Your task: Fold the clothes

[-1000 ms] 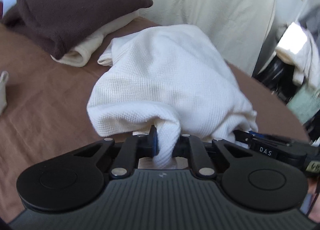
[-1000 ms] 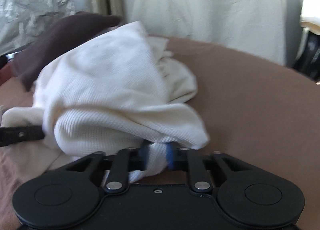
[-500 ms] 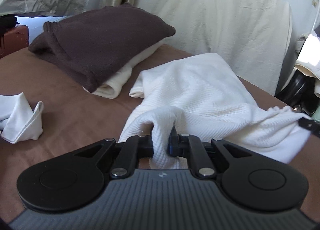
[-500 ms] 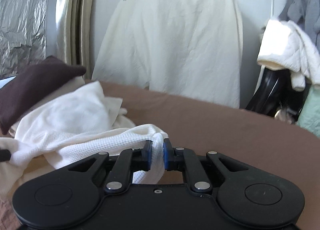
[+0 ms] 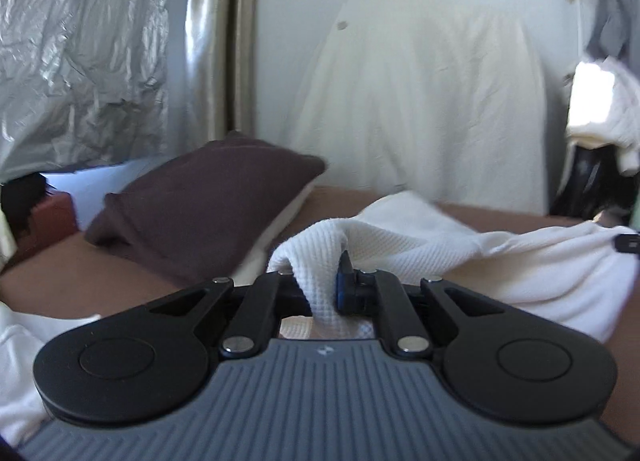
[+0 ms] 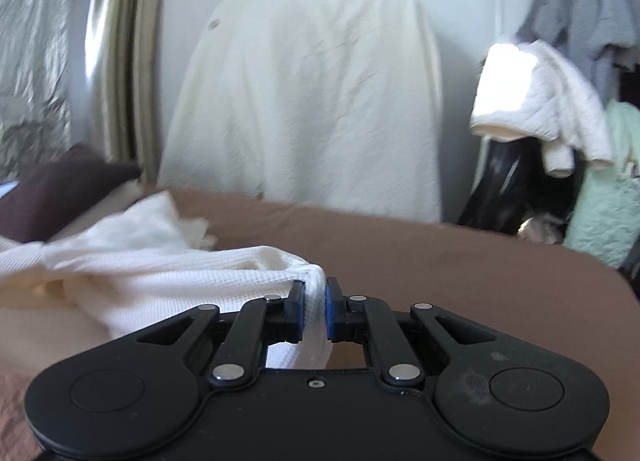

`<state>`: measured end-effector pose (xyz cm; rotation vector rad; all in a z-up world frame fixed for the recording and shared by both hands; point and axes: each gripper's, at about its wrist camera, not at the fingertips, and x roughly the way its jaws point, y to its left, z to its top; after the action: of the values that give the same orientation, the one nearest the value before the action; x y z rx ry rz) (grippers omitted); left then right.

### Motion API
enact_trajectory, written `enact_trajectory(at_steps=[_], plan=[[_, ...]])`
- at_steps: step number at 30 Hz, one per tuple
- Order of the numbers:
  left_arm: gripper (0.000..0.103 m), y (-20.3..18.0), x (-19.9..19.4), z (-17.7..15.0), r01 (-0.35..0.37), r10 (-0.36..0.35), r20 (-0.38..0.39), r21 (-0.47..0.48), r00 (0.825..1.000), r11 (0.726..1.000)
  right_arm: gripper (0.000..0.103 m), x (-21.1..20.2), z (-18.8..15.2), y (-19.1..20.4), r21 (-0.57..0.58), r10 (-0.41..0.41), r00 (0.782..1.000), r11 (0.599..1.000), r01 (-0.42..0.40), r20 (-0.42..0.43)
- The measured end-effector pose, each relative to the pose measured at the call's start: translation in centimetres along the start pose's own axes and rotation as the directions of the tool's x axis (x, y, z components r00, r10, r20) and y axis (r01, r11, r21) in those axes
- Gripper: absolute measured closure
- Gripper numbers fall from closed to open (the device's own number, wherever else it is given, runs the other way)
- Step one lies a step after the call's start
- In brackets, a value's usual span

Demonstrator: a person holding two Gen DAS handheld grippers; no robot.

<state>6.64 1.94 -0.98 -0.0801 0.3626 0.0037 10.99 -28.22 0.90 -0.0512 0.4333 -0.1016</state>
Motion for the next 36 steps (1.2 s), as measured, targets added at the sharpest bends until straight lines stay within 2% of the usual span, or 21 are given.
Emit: enact_trajectory(at_steps=[7,13,18,19,21,22,23,24,25,27,28,29,31,33,35,36], plan=[[0.095,-1.7,-1.3,0.9,0.087,-0.087,0.017,-0.002,0.996,0.996,0.094,-3.1,4.1,-3.9,0.048,-0.049,0.994,0.998,0.045,0.097],[0.095,-1.8,-2.0,1.5,0.166,-0.164,0.024,-0.062,0.986,0.984,0.097,-4.6,6.9,-7.5,0.067,-0.086,0.986,0.995,0.077,0.14],[0.091,-2.4,-2.6,1.7,0.245,-0.243,0.032,-0.083,0.969,0.966,0.1,-5.3,8.3,-10.6,0.124,-0.169,0.968,0.981,0.148,0.187],[0.09,-2.8,-2.5,1.6,0.255,-0.254,0.023,-0.077,0.967,0.964,0.1,-5.3,8.2,-11.0,0.118,-0.208,0.958,0.975,0.187,0.198],[0.083,-3.4,-2.1,1.0,0.26,-0.262,-0.026,-0.063,0.965,0.964,0.1,-4.3,7.4,-11.9,0.091,-0.255,0.951,0.966,0.242,0.173],[0.077,-3.8,-1.8,0.7,0.26,-0.263,-0.058,-0.058,0.963,0.964,0.1,-3.4,6.9,-12.6,0.08,-0.259,0.959,0.965,0.251,0.116],[0.069,-4.1,-1.4,0.2,0.258,-0.262,-0.095,-0.052,0.96,0.965,0.099,-1.9,6.0,-13.2,0.077,-0.261,0.965,0.963,0.258,0.021],[0.06,-4.4,-0.7,-0.4,0.253,-0.257,-0.146,-0.045,0.955,0.966,0.097,-1.0,5.1,-13.7,0.084,-0.258,0.965,0.962,0.261,-0.05],[0.056,-4.7,0.0,-1.1,0.248,-0.251,-0.196,-0.041,0.948,0.968,0.096,0.1,3.9,-14.1,0.091,-0.248,0.959,0.961,0.261,-0.137],[0.051,-5.2,1.7,-2.8,0.24,-0.241,-0.295,-0.042,0.925,0.97,0.09,0.7,1.2,-14.6,0.132,-0.246,0.942,0.951,0.28,-0.226],[0.048,-5.4,2.5,-3.6,0.239,-0.239,-0.344,-0.044,0.908,0.97,0.085,0.5,0.0,-14.6,0.155,-0.221,0.943,0.952,0.263,-0.248],[0.042,-5.5,3.3,-4.5,0.244,-0.245,-0.395,-0.052,0.885,0.968,0.079,0.3,-1.2,-14.6,0.178,-0.194,0.944,0.953,0.246,-0.268],[0.041,-5.7,4.7,-6.1,0.247,-0.257,-0.488,-0.086,0.834,0.965,0.068,-0.8,-3.2,-14.0,0.239,-0.12,0.956,0.953,0.187,-0.269],[0.037,-5.6,5.5,-7.3,0.238,-0.26,-0.543,-0.113,0.798,0.965,0.063,-2.0,-4.9,-13.3,0.297,-0.027,0.965,0.949,0.107,-0.261],[0.032,-5.6,6.0,-8.2,0.229,-0.257,-0.584,-0.122,0.77,0.966,0.057,-2.8,-6.1,-11.8,0.323,0.079,0.962,0.946,0.009,-0.26],[0.033,-5.6,6.1,-8.5,0.228,-0.251,-0.592,-0.116,0.766,0.967,0.056,-3.0,-6.5,-10.9,0.313,0.128,0.956,0.949,-0.04,-0.265]])
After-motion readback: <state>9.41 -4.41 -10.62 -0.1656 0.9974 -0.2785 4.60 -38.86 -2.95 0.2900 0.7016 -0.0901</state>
